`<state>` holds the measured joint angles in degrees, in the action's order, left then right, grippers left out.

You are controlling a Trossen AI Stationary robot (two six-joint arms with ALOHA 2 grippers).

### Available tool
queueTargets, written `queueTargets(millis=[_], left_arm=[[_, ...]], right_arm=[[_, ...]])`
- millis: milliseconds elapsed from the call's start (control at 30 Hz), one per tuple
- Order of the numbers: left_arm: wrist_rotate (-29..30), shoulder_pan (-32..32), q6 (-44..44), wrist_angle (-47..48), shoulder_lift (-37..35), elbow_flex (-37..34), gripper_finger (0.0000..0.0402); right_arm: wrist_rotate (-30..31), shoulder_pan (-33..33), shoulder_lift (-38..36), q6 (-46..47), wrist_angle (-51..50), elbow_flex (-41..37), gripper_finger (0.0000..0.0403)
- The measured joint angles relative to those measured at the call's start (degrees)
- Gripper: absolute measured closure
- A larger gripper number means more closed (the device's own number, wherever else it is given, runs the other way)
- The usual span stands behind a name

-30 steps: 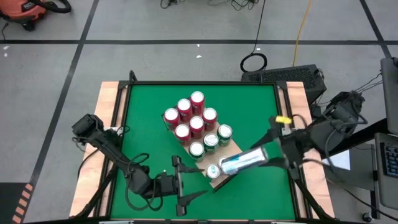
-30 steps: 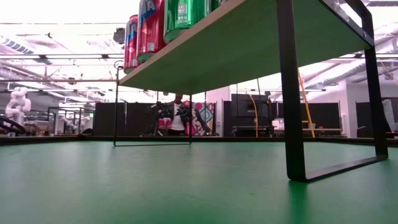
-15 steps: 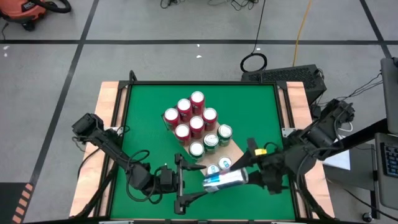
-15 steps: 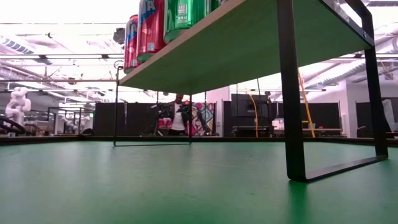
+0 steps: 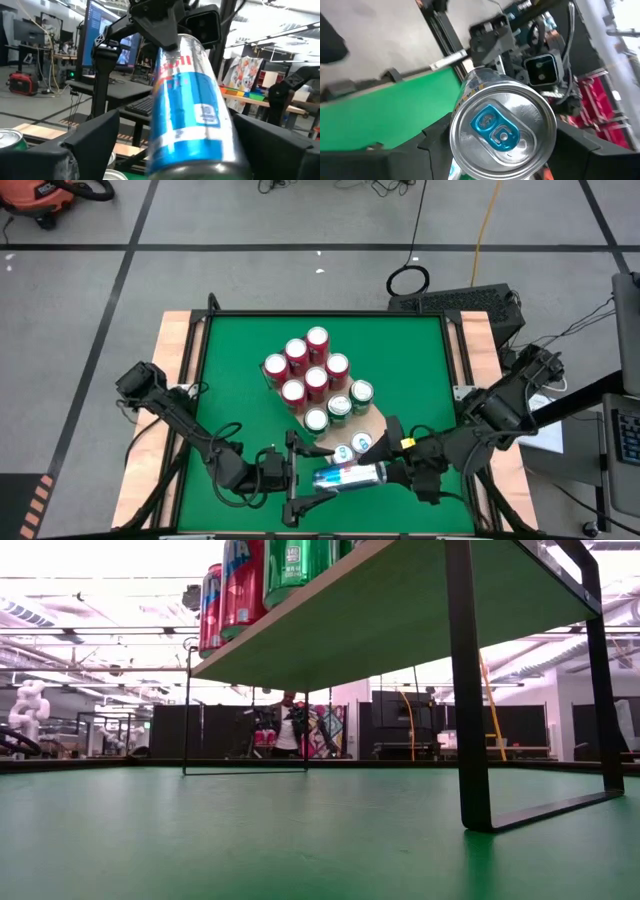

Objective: Place canned beverage on shelf
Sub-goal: Put the blue soda can on the shelf aligned with the other blue soda can

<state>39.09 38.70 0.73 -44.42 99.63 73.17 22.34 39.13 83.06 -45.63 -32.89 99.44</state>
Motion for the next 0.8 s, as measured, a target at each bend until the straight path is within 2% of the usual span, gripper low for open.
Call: queueTargets(millis=[133,400,500,633,800], left_arm=[[0.06,0.02,0.46,1.82,0.00,0.00,0.0048],[0.01,0.00,0.14,3.21,-0.07,-0.02,0.0151],[0.02,0.06,-0.74,3.26,-0.07,-0.09,0.0179],[0.11,0.21,-0.68,2.95,-0.07,-0.09,0.0182],[-0.02,0.30,-2.52,2.94,-0.07,-0.09,0.0166]], right_arm=[[3.83,-0.02,0.66,-1.69,0.28,0.00,0.0167],[4.51,0.04,0.66,-1.74,0.65,0.00,0.0167],[4.51,0.04,0.64,-1.51,0.05,0.00,0.0167],[4.66,0.04,0.64,1.25,-0.23,0.00,0.0155],[4.82,0.00,0.64,9.86,-0.39,0.00,0.0121]])
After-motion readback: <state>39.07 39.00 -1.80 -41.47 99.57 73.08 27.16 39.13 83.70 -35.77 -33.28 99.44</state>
